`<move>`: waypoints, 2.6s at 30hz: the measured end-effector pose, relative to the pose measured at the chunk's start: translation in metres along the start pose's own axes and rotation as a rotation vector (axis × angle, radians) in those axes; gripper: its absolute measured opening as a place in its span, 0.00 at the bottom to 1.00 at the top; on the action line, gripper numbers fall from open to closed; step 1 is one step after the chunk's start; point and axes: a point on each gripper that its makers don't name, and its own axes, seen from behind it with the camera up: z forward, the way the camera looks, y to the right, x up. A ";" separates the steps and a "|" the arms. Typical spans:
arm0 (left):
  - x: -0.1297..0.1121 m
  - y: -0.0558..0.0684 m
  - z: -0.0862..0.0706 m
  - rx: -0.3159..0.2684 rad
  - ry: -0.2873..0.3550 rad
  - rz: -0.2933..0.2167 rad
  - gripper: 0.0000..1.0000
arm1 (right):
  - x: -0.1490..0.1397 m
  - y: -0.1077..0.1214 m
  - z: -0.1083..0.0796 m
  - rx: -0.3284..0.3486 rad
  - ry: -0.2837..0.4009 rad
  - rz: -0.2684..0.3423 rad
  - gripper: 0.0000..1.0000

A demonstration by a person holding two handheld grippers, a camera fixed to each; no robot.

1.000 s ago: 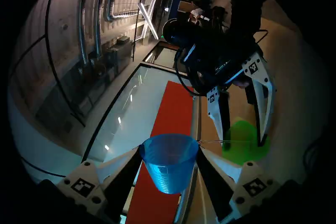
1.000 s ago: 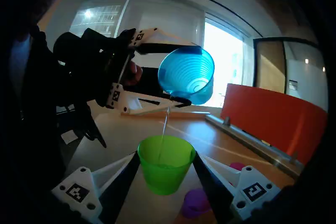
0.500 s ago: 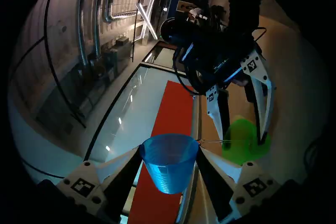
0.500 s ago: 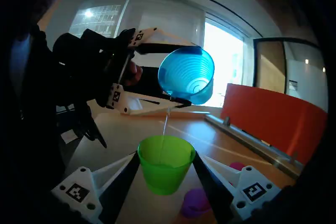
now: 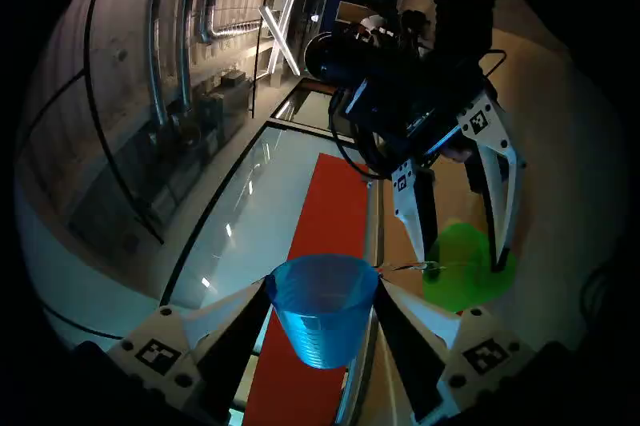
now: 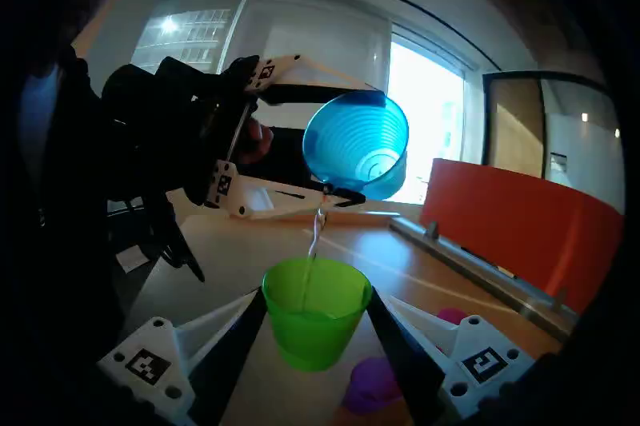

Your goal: Pour water

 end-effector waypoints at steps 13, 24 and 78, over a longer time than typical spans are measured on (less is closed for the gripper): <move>0.001 0.000 0.000 0.000 0.003 0.031 0.86 | 0.002 -0.001 0.000 0.003 0.002 -0.002 0.91; 0.002 0.001 -0.001 -0.001 0.006 0.053 0.86 | 0.003 -0.002 0.000 0.005 0.002 -0.006 0.91; 0.006 0.006 0.002 -0.004 0.010 0.147 0.86 | 0.005 -0.001 -0.004 -0.001 0.004 -0.016 0.91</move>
